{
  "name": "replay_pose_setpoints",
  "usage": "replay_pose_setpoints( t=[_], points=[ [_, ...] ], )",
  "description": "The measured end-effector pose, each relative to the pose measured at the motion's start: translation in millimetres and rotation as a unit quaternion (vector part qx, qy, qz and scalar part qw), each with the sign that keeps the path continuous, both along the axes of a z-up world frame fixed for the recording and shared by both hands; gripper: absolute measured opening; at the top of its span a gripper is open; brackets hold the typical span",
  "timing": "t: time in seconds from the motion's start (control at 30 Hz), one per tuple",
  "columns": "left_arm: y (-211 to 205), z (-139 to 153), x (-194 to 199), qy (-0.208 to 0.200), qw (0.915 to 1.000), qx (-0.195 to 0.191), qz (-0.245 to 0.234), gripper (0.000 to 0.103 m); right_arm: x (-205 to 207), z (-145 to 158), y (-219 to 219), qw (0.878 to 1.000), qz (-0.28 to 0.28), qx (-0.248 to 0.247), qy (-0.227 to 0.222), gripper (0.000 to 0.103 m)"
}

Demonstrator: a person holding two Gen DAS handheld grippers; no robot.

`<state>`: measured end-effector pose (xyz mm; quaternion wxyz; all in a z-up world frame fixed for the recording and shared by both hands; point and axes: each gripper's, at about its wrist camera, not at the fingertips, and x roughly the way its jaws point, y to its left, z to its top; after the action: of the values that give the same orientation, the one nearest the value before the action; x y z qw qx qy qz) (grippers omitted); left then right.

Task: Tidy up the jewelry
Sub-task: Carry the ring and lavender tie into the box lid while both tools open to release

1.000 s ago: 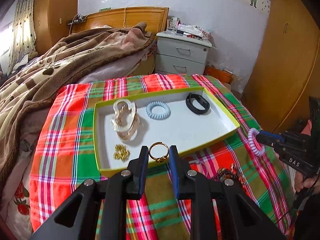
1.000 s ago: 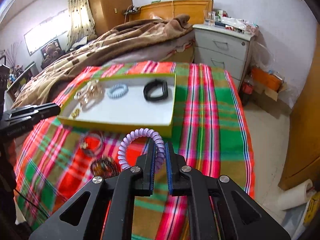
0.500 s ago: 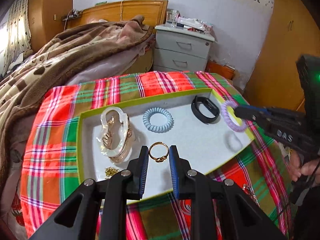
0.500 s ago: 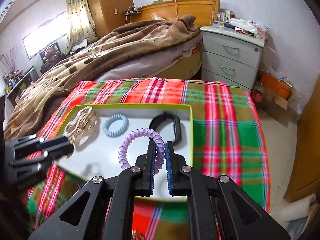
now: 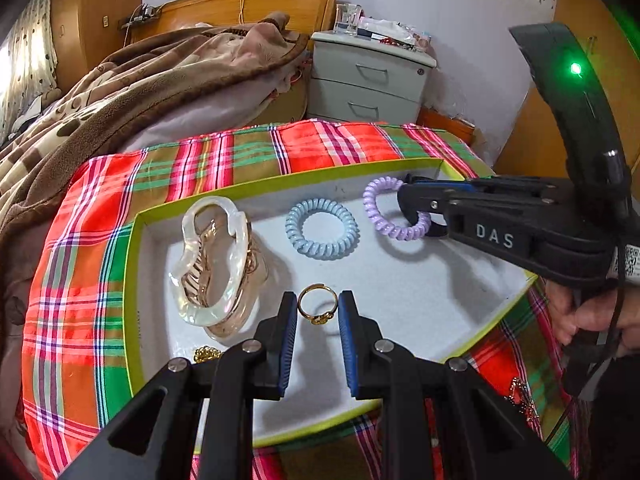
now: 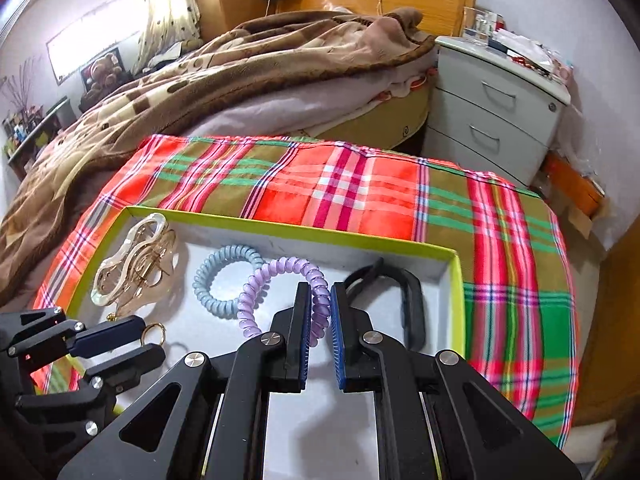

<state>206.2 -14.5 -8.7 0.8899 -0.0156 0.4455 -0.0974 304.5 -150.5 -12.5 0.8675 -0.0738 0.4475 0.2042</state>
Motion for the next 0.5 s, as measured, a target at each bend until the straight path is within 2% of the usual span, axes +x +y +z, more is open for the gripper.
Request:
replay_pose_setpoints(
  t=[0.5],
  points=[
    [0,-10,5,0.017,0.9999,-0.001,0.004,0.022,6,-8,11,0.999,0.012,-0.03,-0.003,0.01]
  ],
)
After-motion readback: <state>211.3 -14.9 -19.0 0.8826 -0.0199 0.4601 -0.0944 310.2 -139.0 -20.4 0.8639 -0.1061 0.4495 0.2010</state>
